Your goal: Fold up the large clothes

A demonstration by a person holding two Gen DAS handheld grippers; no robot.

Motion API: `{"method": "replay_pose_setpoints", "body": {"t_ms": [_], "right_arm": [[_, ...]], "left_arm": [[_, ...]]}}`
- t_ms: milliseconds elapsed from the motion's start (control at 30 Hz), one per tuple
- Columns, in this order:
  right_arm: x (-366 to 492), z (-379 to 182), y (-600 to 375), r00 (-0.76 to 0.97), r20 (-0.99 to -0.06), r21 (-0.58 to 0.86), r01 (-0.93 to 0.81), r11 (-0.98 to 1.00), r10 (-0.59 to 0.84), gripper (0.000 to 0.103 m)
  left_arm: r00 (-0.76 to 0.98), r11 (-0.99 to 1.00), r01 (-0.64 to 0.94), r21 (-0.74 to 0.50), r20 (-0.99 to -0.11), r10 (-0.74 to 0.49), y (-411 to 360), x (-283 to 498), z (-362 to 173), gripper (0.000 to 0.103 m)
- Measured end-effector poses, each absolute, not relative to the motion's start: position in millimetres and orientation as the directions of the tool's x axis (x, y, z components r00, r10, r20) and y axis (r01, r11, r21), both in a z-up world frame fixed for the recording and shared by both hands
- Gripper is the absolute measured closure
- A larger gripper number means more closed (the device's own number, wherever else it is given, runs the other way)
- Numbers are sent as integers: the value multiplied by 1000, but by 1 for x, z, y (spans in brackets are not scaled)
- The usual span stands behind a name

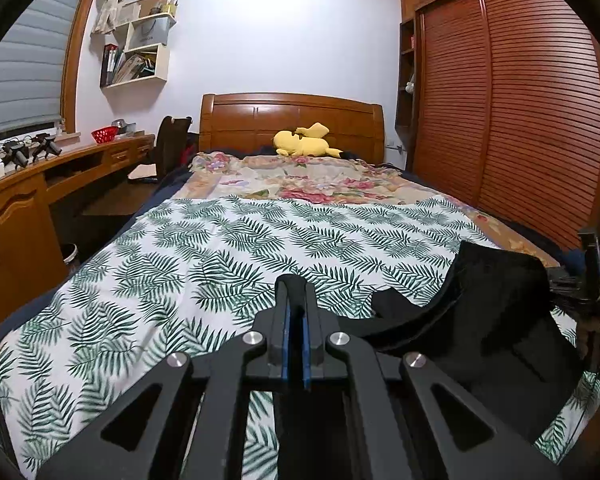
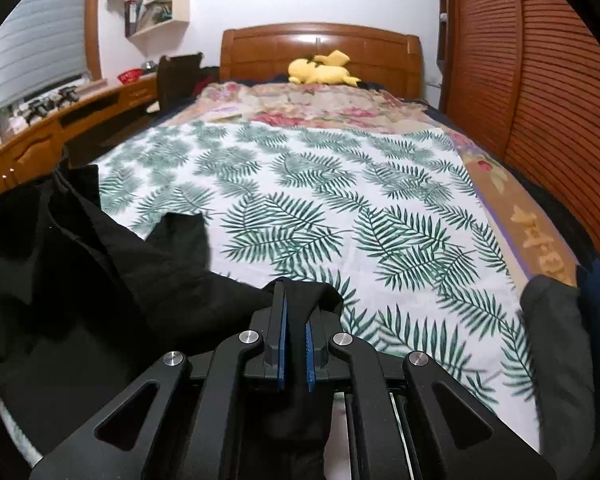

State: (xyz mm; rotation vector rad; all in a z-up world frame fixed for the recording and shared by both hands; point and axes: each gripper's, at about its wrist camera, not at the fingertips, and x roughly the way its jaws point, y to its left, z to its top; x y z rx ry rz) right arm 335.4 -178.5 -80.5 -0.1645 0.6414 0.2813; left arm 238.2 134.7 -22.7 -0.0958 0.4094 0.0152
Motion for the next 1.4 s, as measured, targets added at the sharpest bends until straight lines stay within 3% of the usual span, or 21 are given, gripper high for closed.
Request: {"method": "replay_pose_setpoints", "body": {"t_ms": [533, 767, 900, 1067, 1167, 1233, 1267, 1300, 1400], "right_arm": [[405, -117, -144, 734, -663, -122, -297, 947, 144, 99], [418, -117, -132, 758, -639, -142, -282, 949, 130, 99], [430, -109, -136, 794, -605, -156, -193, 969, 61, 99], [460, -121, -143, 717, -697, -131, -146, 981, 13, 98], [461, -123, -143, 701, -713, -132, -140, 981, 4, 92], [462, -122, -144, 681, -732, -104, -140, 985, 20, 72], [462, -120, -145, 679, -734, -97, -132, 986, 19, 46], [459, -118, -146, 689, -724, -97, -131, 987, 20, 31], [453, -106, -148, 723, -690, -130, -110, 985, -10, 30]], "left_arm": [[890, 994, -37, -105, -456, -15, 143, 269, -55, 100], [877, 984, -44, -171, -479, -44, 155, 269, -60, 92], [870, 988, -36, -149, -491, -43, 151, 268, -63, 87], [858, 990, 18, -136, -507, -85, 135, 266, -67, 84], [854, 991, 45, -127, -510, -104, 123, 265, -69, 84], [854, 989, 58, -132, -507, -118, 115, 263, -71, 83], [852, 989, 68, -134, -508, -128, 111, 263, -72, 83], [849, 987, 85, -136, -509, -143, 106, 263, -73, 82], [845, 985, 117, -129, -507, -167, 93, 258, -74, 82]]}}
